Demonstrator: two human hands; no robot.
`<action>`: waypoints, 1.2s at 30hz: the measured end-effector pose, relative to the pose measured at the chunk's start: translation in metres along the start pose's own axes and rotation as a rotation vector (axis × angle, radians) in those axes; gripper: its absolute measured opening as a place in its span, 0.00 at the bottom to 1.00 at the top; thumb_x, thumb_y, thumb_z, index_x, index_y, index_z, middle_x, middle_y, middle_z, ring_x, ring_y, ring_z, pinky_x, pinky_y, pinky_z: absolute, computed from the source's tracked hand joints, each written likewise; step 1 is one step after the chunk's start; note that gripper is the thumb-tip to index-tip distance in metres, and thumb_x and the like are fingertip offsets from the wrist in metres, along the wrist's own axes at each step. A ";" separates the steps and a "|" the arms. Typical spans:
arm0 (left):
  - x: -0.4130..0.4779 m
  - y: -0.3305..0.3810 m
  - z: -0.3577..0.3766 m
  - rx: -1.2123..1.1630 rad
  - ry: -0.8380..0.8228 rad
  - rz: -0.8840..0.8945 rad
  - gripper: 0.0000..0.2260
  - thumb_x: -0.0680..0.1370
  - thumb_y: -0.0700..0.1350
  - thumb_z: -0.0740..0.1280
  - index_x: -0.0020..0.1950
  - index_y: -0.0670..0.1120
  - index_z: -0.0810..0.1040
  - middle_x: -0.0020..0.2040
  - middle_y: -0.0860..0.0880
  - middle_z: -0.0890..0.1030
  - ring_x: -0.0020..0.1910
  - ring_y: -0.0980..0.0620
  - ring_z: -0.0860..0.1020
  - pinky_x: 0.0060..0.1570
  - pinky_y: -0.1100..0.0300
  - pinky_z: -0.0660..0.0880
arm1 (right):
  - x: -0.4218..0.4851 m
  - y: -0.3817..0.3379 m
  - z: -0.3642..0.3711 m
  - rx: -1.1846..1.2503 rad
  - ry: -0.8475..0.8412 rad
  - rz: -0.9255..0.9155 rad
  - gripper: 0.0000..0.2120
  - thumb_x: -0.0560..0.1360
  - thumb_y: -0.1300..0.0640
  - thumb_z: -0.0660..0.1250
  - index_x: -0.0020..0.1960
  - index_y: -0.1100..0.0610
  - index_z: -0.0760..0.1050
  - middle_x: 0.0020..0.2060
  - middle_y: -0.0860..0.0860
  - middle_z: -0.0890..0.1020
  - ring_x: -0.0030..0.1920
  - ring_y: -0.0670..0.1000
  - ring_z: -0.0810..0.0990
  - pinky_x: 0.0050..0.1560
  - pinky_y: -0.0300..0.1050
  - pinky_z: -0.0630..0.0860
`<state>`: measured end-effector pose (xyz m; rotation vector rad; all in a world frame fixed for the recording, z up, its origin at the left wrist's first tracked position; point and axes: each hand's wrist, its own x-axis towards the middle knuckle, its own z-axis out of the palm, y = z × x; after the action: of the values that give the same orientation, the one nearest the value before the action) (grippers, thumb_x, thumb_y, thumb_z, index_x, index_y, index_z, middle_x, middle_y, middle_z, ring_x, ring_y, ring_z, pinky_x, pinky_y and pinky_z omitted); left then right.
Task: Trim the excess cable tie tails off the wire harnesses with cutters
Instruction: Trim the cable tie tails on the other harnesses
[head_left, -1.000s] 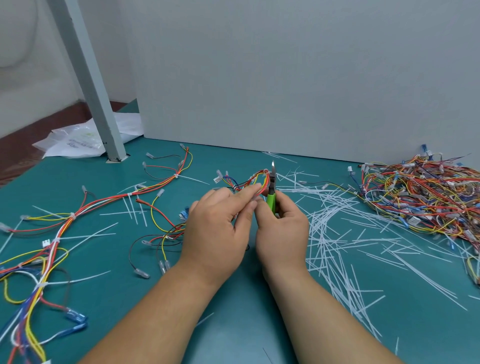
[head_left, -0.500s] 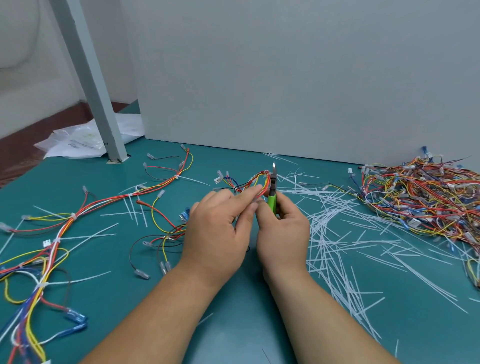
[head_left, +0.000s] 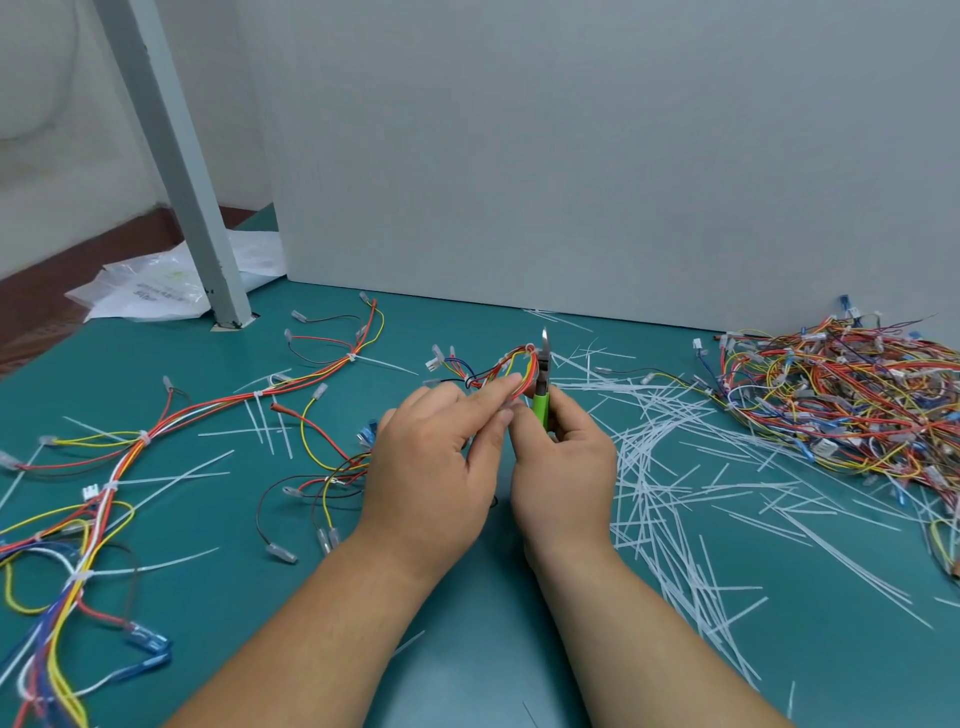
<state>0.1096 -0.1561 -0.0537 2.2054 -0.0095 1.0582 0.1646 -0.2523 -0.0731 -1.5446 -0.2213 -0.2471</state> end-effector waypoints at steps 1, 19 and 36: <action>0.000 0.000 0.000 -0.002 -0.001 0.000 0.13 0.81 0.49 0.65 0.65 0.54 0.83 0.34 0.53 0.69 0.37 0.48 0.71 0.38 0.44 0.73 | 0.000 0.001 0.000 0.004 -0.001 0.001 0.09 0.76 0.56 0.69 0.43 0.62 0.77 0.32 0.57 0.66 0.34 0.50 0.62 0.35 0.48 0.60; 0.000 -0.002 0.001 -0.002 0.002 0.008 0.13 0.81 0.48 0.66 0.64 0.53 0.83 0.34 0.53 0.69 0.37 0.48 0.71 0.38 0.45 0.73 | 0.000 0.004 0.000 -0.007 0.016 -0.018 0.12 0.73 0.53 0.69 0.44 0.63 0.76 0.31 0.50 0.65 0.32 0.49 0.60 0.33 0.47 0.59; 0.000 0.000 0.000 -0.004 0.010 0.019 0.13 0.81 0.47 0.66 0.64 0.53 0.83 0.34 0.53 0.68 0.36 0.48 0.71 0.37 0.44 0.73 | 0.000 0.002 -0.001 0.001 0.017 -0.018 0.09 0.75 0.54 0.69 0.42 0.60 0.77 0.30 0.50 0.66 0.33 0.49 0.61 0.33 0.47 0.60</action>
<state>0.1096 -0.1560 -0.0535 2.2004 -0.0284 1.0789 0.1652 -0.2532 -0.0750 -1.5393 -0.2214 -0.2742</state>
